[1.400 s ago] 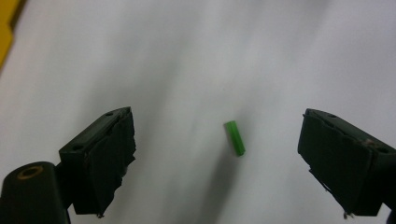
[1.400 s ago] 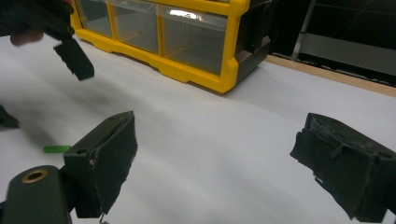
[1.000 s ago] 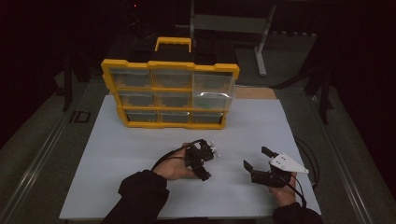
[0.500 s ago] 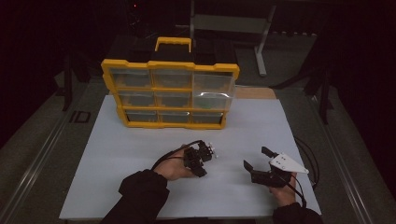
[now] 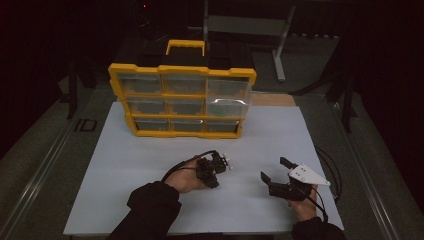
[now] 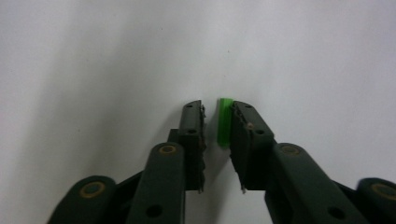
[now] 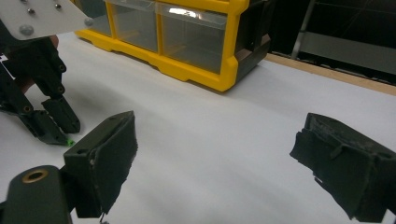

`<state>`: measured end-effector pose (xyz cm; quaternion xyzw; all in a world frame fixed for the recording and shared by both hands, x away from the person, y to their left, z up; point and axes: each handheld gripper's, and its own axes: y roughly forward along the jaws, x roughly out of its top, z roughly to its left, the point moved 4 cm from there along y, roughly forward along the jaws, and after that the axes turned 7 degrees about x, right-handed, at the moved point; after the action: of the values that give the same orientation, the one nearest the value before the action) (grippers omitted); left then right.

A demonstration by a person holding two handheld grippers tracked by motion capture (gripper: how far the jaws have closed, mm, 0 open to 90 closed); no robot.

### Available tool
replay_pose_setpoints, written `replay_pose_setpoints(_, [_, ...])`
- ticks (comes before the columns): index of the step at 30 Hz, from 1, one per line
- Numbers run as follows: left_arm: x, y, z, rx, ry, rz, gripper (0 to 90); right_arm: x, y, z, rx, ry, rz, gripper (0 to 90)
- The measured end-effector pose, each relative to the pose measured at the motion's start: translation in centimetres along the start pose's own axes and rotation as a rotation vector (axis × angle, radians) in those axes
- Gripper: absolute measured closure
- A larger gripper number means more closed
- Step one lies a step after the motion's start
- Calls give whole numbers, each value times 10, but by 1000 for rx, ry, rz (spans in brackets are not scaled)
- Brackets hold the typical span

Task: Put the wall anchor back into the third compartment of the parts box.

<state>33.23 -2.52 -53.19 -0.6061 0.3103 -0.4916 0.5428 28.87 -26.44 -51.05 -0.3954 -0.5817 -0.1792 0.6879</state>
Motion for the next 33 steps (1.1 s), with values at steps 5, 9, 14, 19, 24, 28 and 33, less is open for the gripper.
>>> replay_pose_setpoints(5, [1,0,-1,-2,17,12,795,0,0,0,0,0,2,114])
replay_pose_setpoints(9, [2,1,-2,-4,27,15,795,0,1,0,-3,1,4,114])
replay_pose_setpoints(14, [4,1,-2,-1,44,18,796,0,1,1,-3,-1,6,114])
replay_pose_setpoints(19, [5,1,-3,-3,37,11,813,0,1,1,-2,-4,7,114])
replay_pose_setpoints(24, [5,1,-3,-3,46,16,840,0,1,1,-3,-1,7,114])
replay_pose_setpoints(28, [5,1,-3,-4,50,13,841,0,1,1,-3,-2,7,114])
replay_pose_setpoints(33, [5,1,-2,-18,44,8,843,0,1,1,-3,-1,7,115])
